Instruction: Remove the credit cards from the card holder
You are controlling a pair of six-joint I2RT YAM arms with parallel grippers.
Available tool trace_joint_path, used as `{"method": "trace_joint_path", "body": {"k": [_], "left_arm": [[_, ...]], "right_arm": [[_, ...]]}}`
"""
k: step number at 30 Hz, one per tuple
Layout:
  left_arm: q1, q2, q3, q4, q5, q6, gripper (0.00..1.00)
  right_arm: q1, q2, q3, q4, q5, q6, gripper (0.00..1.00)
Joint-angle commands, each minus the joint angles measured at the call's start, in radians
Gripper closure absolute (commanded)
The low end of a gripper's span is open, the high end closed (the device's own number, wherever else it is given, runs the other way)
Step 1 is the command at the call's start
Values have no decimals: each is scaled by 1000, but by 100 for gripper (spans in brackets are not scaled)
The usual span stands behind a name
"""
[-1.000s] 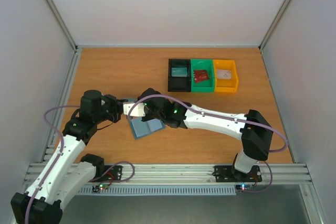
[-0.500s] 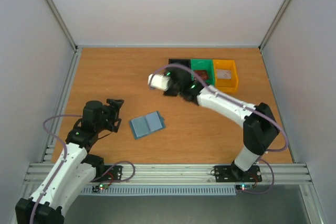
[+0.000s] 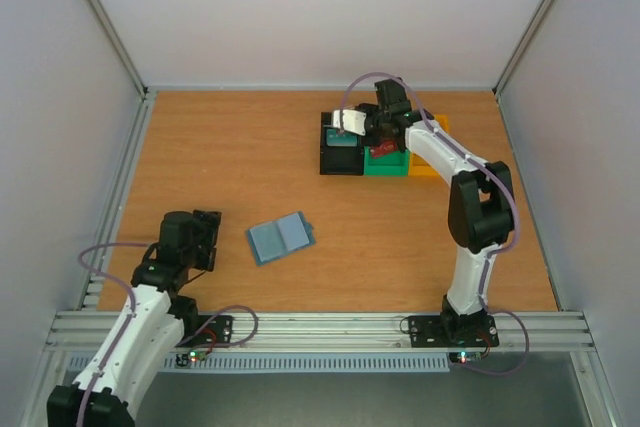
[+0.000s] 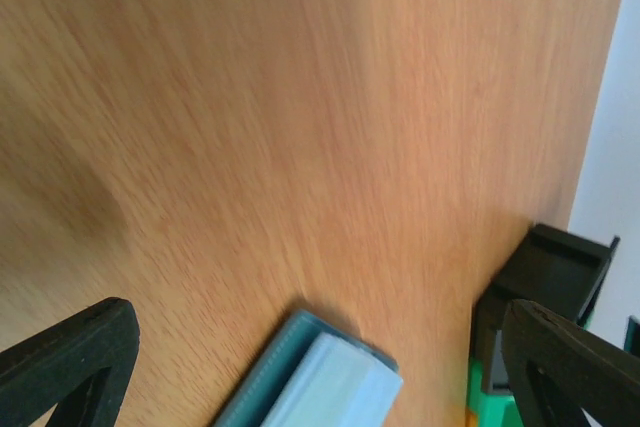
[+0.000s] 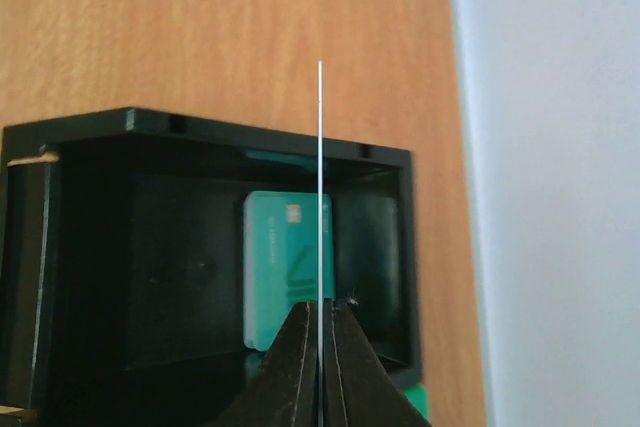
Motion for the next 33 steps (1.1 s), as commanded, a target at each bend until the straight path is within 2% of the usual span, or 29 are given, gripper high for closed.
{"method": "trace_joint_path", "body": {"k": [1, 9, 18, 27, 33], "left_arm": [[46, -13, -26, 40, -62, 23, 1], [71, 2, -36, 61, -77, 35, 1], [70, 28, -38, 79, -82, 43, 1], [72, 21, -39, 79, -87, 46, 1], [73, 24, -40, 81, -81, 45, 1]], "right_arm": [[-1, 66, 62, -54, -32, -173, 99], [-20, 199, 183, -126, 23, -267, 99], [-7, 275, 223, -48, 87, -257, 99], [25, 342, 224, 116, 213, -291, 99], [32, 351, 209, 143, 237, -309, 98]]}}
